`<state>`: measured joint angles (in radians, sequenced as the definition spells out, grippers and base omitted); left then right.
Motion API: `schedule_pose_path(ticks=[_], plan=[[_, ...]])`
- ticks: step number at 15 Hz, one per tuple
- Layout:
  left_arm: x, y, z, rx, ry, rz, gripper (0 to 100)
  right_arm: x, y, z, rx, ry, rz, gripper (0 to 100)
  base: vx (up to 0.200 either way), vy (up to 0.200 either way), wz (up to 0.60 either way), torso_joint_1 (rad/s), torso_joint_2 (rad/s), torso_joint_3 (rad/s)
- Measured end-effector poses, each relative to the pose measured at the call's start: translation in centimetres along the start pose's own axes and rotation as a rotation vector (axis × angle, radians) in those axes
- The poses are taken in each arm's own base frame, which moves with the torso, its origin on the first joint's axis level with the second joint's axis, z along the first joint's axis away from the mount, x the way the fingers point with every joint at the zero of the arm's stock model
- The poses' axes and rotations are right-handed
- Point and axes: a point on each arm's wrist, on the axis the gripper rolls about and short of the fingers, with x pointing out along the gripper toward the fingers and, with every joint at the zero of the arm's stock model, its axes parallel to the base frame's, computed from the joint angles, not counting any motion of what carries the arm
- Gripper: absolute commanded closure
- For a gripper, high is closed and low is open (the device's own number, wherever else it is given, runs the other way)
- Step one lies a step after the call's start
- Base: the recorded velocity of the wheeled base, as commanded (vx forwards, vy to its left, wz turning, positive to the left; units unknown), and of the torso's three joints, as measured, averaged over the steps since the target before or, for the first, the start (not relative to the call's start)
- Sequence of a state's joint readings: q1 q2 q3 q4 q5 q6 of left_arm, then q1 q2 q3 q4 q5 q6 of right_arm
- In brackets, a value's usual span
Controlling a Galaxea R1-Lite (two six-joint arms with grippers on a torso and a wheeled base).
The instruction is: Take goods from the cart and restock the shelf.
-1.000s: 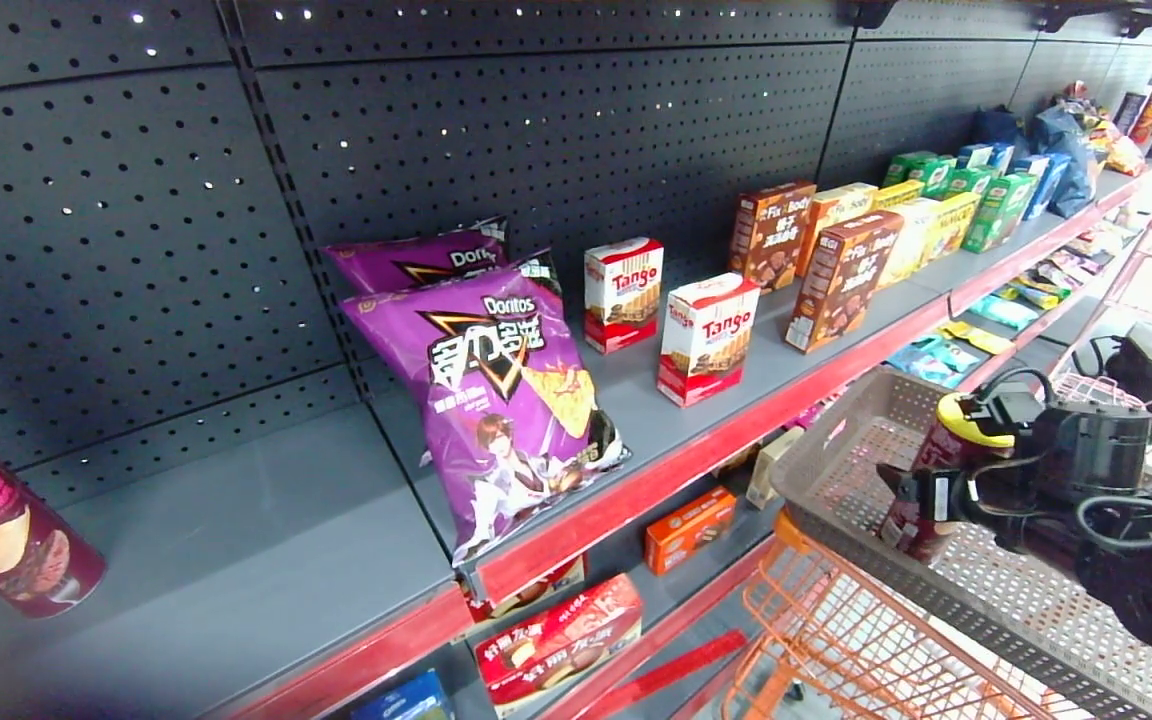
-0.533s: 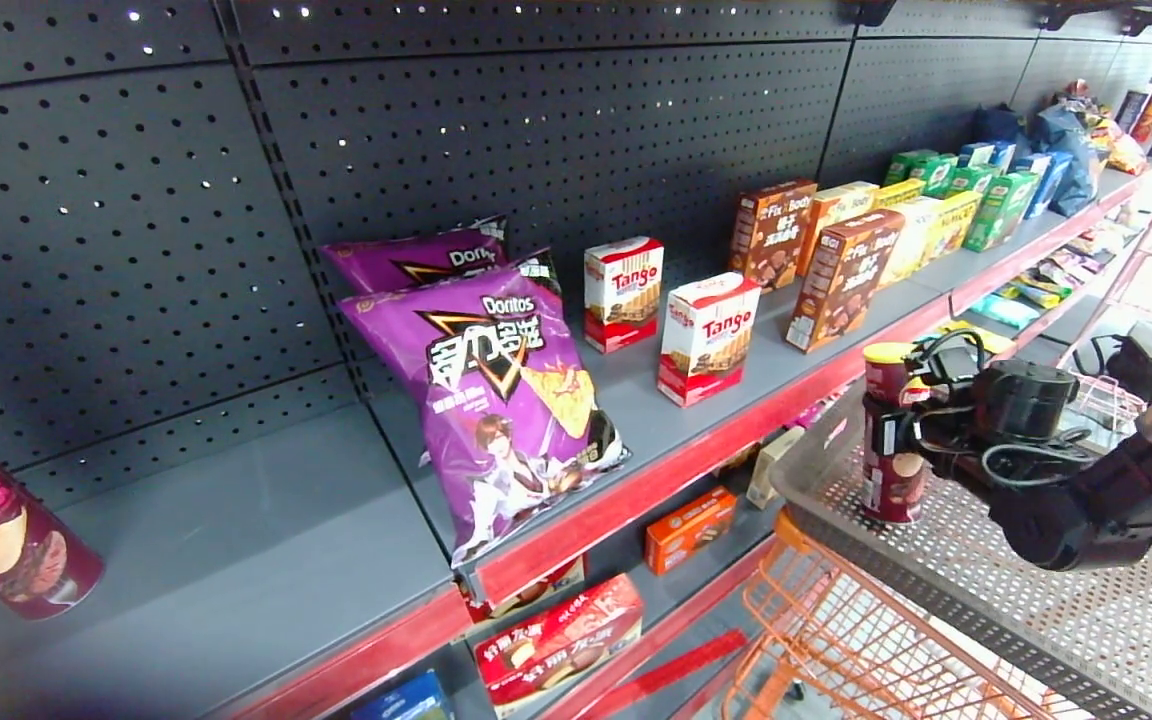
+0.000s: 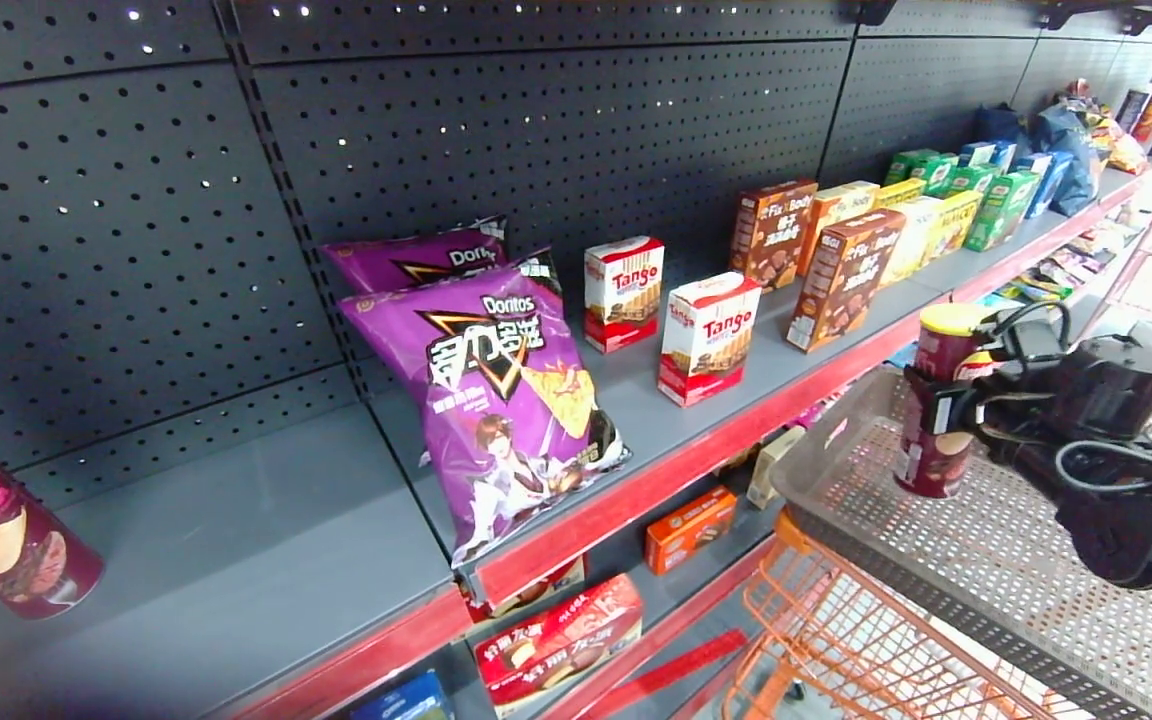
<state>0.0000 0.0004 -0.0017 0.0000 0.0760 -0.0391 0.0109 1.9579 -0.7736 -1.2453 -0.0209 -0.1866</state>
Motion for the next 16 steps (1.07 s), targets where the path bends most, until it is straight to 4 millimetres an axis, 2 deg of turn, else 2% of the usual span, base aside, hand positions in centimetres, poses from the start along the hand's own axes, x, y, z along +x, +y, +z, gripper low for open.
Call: schedule_pose_path(ticks=[2,4,6,9,12,14,16], plan=[[0.0,0.0,0.0,0.000,0.000,0.001,0,-2.1,-1.0,3.9,0.005,-0.086,-0.060,100,0.000,0.000,0.00,0.000,0.00,0.000],[0.0,0.0,0.0,0.000,0.000,0.000,0,-5.1,-2.0,8.0,0.018,-0.163,-0.123,100,0.000,0.000,0.00,0.000,0.00,0.000],[0.0,0.0,0.0,0.000,0.000,0.000,0,-8.5,-2.8,10.9,0.046,-0.194,-0.163,100,0.000,0.000,0.00,0.000,0.00,0.000],[0.0,0.0,0.0,0.000,0.000,0.000,0,-14.1,-3.7,13.2,0.036,-0.183,-0.236,100,0.000,0.000,0.00,0.000,0.00,0.000],[0.0,0.0,0.0,0.000,0.000,0.000,0,-19.1,-4.2,14.2,0.018,-0.107,-0.315,100,0.000,0.000,0.00,0.000,0.00,0.000],[0.0,0.0,0.0,0.000,0.000,0.000,0,-21.2,-4.3,14.6,0.008,-0.096,-0.322,100,0.000,0.000,0.00,0.000,0.00,0.000],[0.0,0.0,0.0,0.000,0.000,0.000,0,-22.2,-4.4,14.6,-0.006,-0.080,-0.306,100,0.000,0.000,0.00,0.000,0.00,0.000]])
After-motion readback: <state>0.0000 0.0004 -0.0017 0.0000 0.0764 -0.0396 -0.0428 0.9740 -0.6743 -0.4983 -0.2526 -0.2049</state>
